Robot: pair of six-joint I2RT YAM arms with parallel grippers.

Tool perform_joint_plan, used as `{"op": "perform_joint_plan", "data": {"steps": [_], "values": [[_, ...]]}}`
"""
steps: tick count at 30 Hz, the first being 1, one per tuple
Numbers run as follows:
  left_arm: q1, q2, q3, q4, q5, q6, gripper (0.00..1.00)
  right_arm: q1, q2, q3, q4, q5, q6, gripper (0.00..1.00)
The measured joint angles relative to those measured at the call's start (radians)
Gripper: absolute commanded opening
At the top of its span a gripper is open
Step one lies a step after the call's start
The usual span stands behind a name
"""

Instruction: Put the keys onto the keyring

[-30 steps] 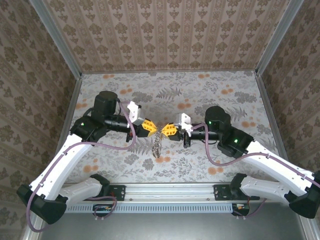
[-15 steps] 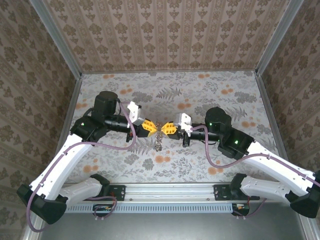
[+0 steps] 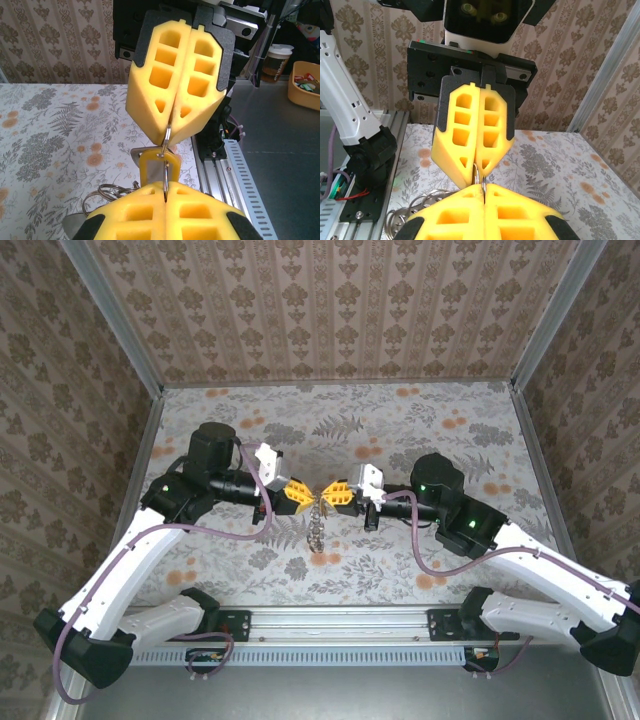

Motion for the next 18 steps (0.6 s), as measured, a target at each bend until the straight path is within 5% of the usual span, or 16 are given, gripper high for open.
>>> {"op": "perform_joint_plan", "data": {"steps": [18], "values": [[0.0, -0.001, -0.003, 0.0, 0.0, 0.0, 0.0, 0.007, 0.005, 0.015, -0.001, -0.031, 0.005, 0.0]]}}
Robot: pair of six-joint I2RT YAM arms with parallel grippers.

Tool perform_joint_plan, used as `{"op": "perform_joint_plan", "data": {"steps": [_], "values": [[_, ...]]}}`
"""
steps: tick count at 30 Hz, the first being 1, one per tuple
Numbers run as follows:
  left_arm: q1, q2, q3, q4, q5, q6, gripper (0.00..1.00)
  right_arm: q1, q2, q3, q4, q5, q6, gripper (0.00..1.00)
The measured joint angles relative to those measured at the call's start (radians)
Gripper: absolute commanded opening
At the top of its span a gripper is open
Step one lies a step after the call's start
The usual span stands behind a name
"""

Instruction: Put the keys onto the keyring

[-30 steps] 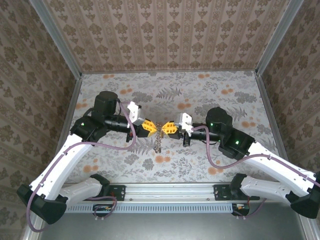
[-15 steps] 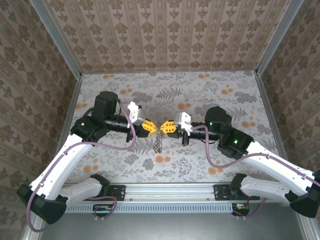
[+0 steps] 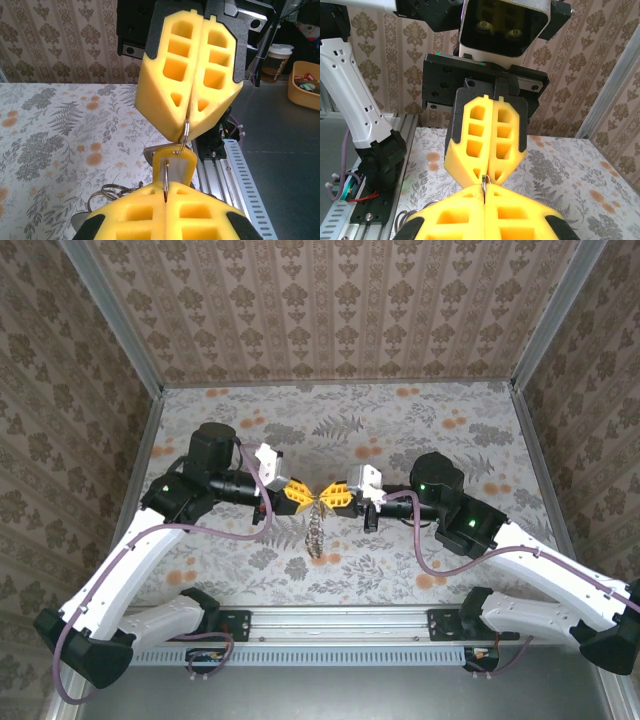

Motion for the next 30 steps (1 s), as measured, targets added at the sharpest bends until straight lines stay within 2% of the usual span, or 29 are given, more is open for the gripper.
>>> {"op": "perform_joint_plan", "data": {"steps": [30], "values": [[0.0, -0.006, -0.003, 0.0, 0.0, 0.0, 0.0, 0.003, 0.018, 0.034, -0.046, 0.02, -0.001, 0.0]]}}
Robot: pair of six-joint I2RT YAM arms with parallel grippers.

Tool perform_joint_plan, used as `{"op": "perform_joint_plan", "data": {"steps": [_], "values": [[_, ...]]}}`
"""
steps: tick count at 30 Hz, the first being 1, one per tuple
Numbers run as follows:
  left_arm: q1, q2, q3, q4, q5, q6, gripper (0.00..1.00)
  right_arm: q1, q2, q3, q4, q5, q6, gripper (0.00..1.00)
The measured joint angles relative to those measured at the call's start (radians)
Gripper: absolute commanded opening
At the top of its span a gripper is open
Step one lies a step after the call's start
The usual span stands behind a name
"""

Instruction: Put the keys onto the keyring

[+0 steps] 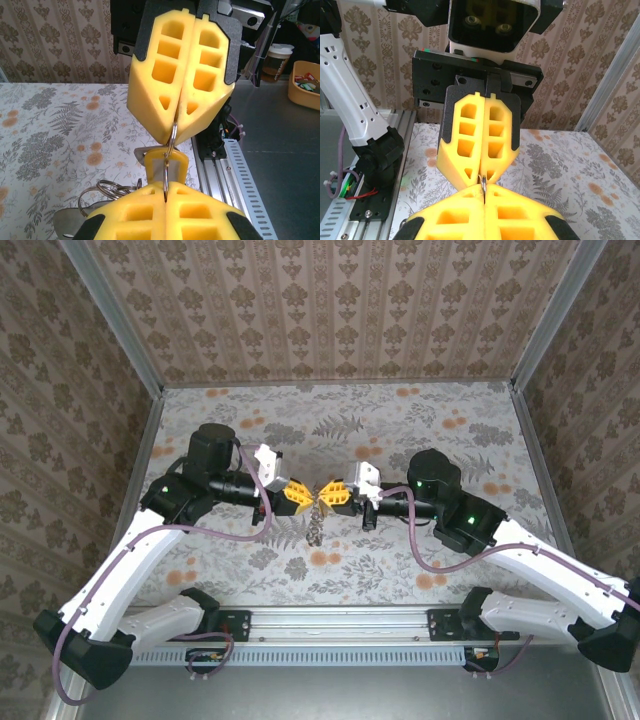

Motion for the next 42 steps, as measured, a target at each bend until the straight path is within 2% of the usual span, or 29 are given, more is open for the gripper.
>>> {"op": "perform_joint_plan", "data": {"steps": [42], "values": [[0.005, -0.013, -0.007, 0.0, -0.008, 0.0, 0.0, 0.0, 0.006, -0.005, -0.017, -0.008, 0.011, 0.0]]}}
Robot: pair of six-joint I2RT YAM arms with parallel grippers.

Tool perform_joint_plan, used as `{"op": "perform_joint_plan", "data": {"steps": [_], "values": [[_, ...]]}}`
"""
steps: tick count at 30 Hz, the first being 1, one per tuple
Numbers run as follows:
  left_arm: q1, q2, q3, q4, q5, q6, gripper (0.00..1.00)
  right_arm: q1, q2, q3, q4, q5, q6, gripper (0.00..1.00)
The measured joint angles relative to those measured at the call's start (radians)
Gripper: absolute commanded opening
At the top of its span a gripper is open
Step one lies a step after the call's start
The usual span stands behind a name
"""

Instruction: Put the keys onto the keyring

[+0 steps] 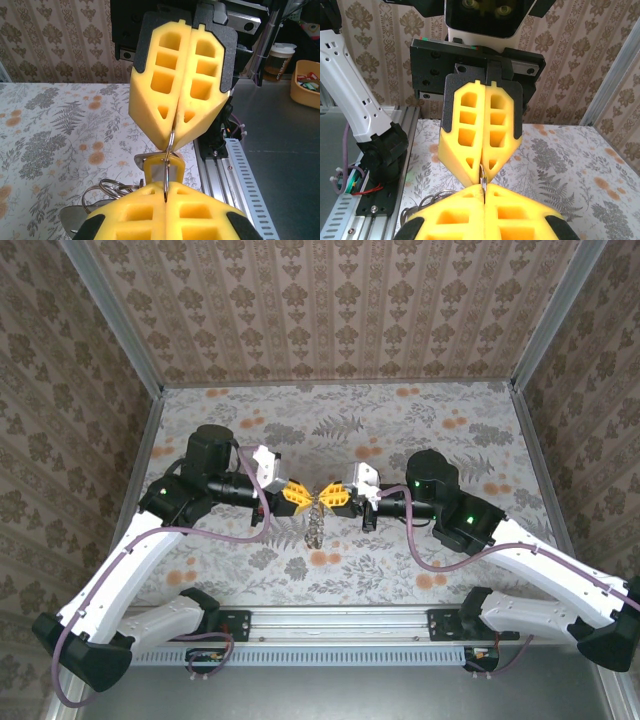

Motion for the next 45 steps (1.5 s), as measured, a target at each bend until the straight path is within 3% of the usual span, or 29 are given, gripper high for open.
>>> {"op": "perform_joint_plan", "data": {"steps": [45], "values": [[0.0, 0.0, -0.007, 0.002, -0.009, 0.0, 0.0, 0.0, -0.009, -0.034, 0.026, 0.009, 0.042, 0.0]]}}
